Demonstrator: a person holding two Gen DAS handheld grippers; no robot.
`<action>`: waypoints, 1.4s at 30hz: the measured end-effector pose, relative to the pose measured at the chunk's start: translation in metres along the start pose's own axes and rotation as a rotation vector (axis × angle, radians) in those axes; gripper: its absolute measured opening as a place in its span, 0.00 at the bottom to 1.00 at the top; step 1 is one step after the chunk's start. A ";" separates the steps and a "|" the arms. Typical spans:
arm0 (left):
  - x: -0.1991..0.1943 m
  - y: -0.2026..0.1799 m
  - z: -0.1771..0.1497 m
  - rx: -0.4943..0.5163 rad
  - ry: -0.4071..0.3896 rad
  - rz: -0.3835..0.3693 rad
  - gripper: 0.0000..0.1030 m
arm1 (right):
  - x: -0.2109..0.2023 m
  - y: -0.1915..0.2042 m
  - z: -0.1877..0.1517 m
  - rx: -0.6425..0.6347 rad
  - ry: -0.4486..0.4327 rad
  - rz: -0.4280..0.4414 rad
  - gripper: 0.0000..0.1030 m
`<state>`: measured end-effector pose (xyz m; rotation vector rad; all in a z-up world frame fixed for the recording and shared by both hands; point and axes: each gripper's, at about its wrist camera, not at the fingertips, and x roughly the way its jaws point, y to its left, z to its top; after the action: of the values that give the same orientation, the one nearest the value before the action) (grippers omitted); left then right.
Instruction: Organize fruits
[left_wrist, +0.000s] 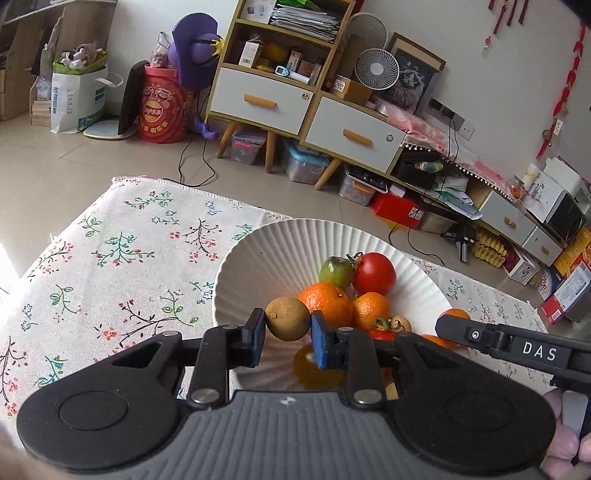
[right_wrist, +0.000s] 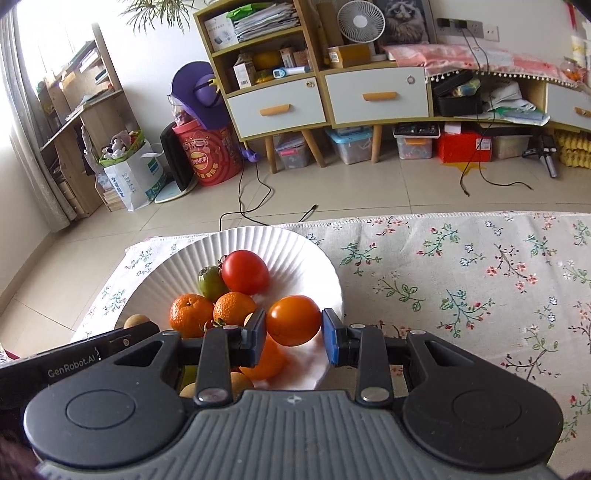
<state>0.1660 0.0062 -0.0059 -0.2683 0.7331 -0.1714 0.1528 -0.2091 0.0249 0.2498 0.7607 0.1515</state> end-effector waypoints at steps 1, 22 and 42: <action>0.000 0.000 0.000 0.001 0.000 -0.002 0.24 | -0.001 0.000 0.000 0.000 0.000 0.001 0.31; -0.054 -0.017 -0.004 0.130 0.020 0.115 0.83 | -0.051 0.012 -0.013 -0.104 0.012 -0.026 0.76; -0.091 -0.023 -0.040 0.160 0.173 0.260 0.97 | -0.075 0.029 -0.052 -0.178 0.138 -0.213 0.94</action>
<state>0.0709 0.0001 0.0307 -0.0039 0.9129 -0.0058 0.0620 -0.1897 0.0459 -0.0116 0.9001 0.0347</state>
